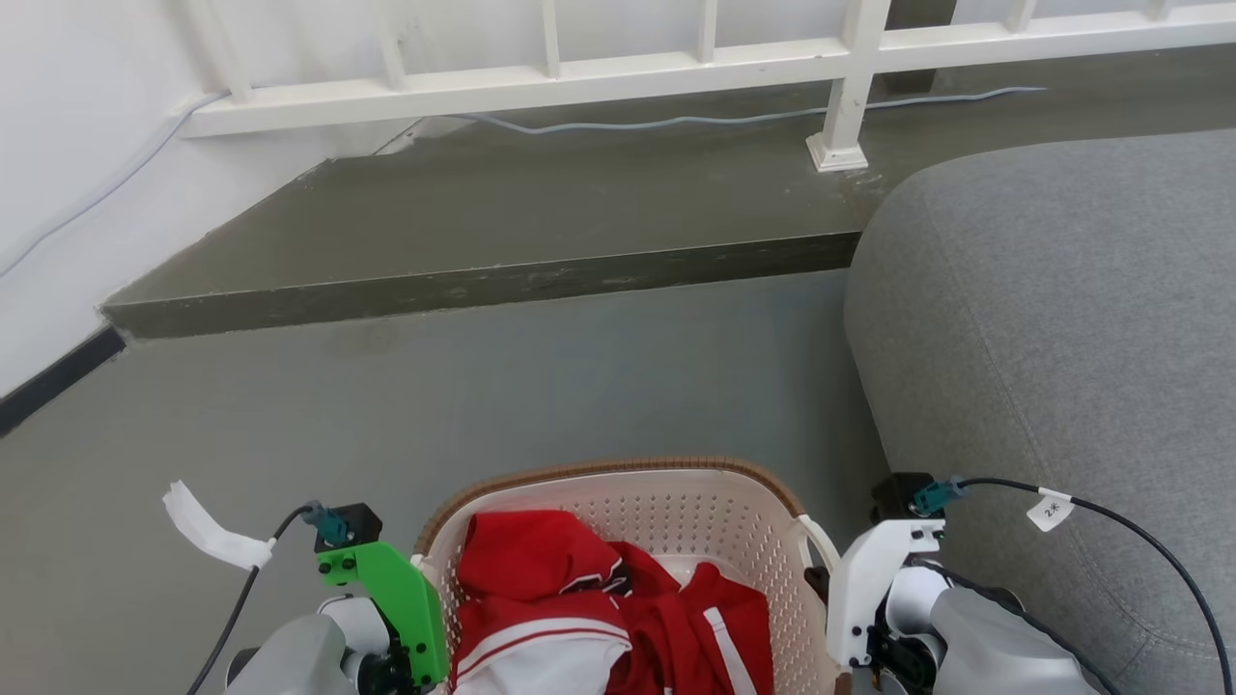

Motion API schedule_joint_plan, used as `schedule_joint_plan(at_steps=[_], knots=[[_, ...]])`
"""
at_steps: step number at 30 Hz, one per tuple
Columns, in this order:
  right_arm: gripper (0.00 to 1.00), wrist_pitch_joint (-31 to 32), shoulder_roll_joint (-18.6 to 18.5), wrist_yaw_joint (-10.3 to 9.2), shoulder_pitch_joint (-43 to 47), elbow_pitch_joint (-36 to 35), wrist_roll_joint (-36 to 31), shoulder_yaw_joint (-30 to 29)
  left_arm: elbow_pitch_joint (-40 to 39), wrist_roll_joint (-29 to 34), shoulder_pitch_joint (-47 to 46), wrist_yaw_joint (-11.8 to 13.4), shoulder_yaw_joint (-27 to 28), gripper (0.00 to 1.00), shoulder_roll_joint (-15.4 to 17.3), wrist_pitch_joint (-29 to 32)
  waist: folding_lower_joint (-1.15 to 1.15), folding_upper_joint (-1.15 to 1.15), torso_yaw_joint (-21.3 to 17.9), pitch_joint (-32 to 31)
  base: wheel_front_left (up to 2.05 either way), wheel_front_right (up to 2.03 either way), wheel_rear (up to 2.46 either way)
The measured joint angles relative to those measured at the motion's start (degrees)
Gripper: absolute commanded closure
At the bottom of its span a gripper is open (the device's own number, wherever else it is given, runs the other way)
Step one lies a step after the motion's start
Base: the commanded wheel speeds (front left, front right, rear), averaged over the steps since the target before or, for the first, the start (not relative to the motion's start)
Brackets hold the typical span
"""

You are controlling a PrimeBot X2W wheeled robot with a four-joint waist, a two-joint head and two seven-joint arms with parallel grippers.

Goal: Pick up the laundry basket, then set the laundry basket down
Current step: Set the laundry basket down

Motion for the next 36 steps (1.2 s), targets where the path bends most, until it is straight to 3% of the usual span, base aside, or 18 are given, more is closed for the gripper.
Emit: schedule_joint_plan(at_steps=[16,24,36], knots=[[1.0,-3.1,0.0,0.0,-3.0,0.3,-0.2,0.5,-1.8,1.1,-0.5,0.1,-0.4,1.0,0.5,-8.0,0.0,0.0,0.1,3.2,0.0,0.0,0.0],[1.0,-7.1,-0.1,-0.56,-5.8,-0.2,-1.3,0.7,-2.8,1.8,-2.9,1.8,-0.4,1.0,0.4,-12.4,0.0,0.0,0.1,7.2,0.0,0.0,0.0],[1.0,-10.9,-0.6,-0.75,-8.9,-0.3,-3.1,1.3,-3.1,2.2,-5.6,2.4,-0.8,1.0,0.3,-15.3,0.0,0.0,0.7,15.0,0.0,0.0,0.0]])
